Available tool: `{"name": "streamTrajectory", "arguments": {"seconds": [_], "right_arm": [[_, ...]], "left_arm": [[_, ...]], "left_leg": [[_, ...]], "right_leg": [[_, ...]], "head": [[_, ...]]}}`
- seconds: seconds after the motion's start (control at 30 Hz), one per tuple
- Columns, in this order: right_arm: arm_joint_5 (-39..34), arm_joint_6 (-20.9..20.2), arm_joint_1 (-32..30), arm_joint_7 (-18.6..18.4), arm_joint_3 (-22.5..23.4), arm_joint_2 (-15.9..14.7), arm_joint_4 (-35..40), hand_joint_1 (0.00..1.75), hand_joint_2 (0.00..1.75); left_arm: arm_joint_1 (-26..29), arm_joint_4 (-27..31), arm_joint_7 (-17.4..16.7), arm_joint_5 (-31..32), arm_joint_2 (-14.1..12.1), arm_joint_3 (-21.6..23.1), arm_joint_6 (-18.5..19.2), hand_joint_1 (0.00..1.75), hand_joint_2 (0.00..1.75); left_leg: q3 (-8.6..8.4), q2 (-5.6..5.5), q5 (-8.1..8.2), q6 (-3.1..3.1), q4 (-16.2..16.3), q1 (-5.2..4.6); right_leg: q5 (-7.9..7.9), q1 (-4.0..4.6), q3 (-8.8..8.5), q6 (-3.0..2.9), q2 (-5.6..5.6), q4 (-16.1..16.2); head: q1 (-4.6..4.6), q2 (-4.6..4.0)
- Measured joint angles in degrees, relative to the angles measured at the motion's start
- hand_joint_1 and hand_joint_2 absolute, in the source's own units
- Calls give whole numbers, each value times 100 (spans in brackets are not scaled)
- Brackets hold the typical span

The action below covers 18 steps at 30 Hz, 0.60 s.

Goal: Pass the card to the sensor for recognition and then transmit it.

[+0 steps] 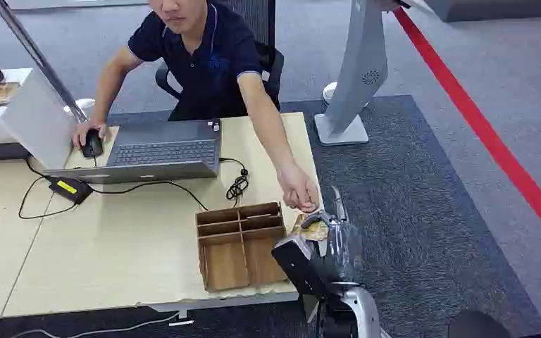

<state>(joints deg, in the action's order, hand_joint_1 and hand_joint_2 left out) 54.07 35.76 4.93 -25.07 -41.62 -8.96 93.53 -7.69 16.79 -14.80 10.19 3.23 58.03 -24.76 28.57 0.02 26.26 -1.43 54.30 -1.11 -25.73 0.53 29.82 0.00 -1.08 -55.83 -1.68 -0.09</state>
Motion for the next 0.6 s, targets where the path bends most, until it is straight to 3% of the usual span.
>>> {"name": "streamTrajectory", "arguments": {"seconds": [0.4,0.6], "right_arm": [[-254,52,-90,15,4,0,-182,175,175],[-966,328,-132,262,2,37,-705,175,175]], "left_arm": [[-4,0,22,18,0,0,0,0,175],[-35,0,35,144,0,0,70,0,175]], "left_leg": [[-1,0,0,0,0,0],[0,-1,0,0,0,0]], "right_leg": [[0,0,0,0,0,0],[0,0,0,0,0,0]], "head": [[0,0],[0,0]]}}
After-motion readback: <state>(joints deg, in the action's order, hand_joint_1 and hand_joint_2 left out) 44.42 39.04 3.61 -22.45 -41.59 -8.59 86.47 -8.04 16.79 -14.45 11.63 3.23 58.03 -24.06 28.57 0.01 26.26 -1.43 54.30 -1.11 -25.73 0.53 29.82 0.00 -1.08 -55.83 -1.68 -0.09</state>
